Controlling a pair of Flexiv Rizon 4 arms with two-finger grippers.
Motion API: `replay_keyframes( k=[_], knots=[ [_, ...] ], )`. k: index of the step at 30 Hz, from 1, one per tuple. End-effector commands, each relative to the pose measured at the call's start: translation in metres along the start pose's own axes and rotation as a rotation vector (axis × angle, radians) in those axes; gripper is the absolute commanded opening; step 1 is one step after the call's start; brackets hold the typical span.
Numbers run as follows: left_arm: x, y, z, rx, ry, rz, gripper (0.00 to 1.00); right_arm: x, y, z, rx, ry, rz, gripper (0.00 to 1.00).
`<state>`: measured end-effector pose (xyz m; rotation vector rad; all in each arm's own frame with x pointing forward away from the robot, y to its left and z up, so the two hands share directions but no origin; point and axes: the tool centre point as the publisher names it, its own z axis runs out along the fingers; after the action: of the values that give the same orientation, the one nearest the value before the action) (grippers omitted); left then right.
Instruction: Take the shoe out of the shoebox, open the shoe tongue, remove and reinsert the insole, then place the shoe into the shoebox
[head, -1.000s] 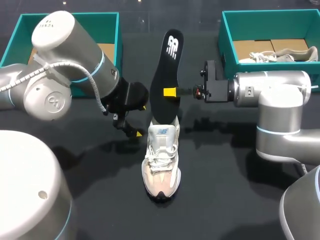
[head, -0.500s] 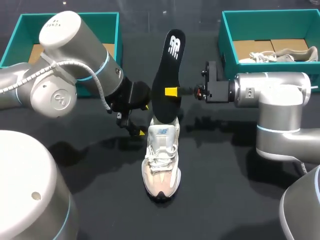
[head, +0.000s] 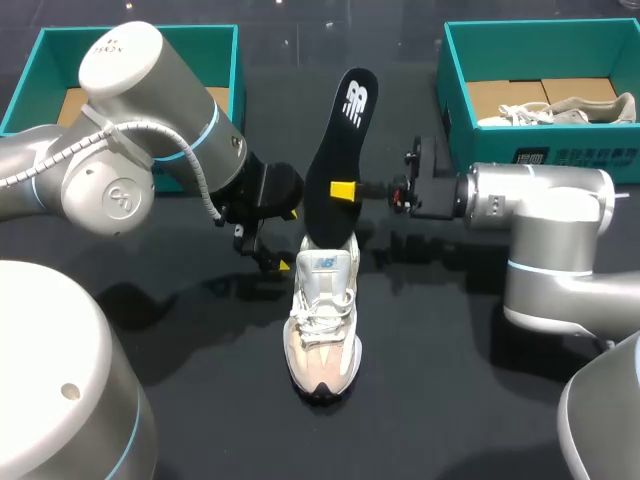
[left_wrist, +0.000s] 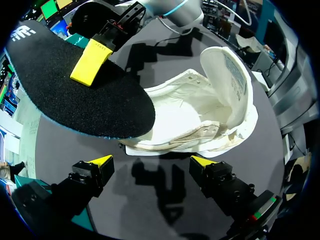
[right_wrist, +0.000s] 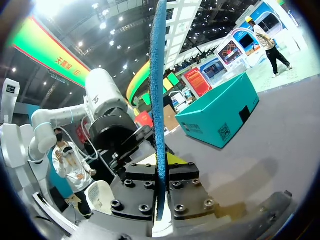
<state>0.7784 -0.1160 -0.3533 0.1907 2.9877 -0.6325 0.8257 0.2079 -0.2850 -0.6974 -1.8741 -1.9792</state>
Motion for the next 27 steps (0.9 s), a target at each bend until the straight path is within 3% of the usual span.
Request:
replay_keyframes(
  k=[1, 27],
  knots=[
    [0.001, 0.0, 0.0, -0.003, -0.002, 0.0, 1.0, 0.009, -0.004, 0.002, -0.033, -0.022, -0.013, 0.0],
    [0.001, 0.0, 0.0, -0.003, -0.002, 0.0, 1.0, 0.018, -0.029, 0.001, 0.04, -0.079, -0.095, 0.0]
  ],
)
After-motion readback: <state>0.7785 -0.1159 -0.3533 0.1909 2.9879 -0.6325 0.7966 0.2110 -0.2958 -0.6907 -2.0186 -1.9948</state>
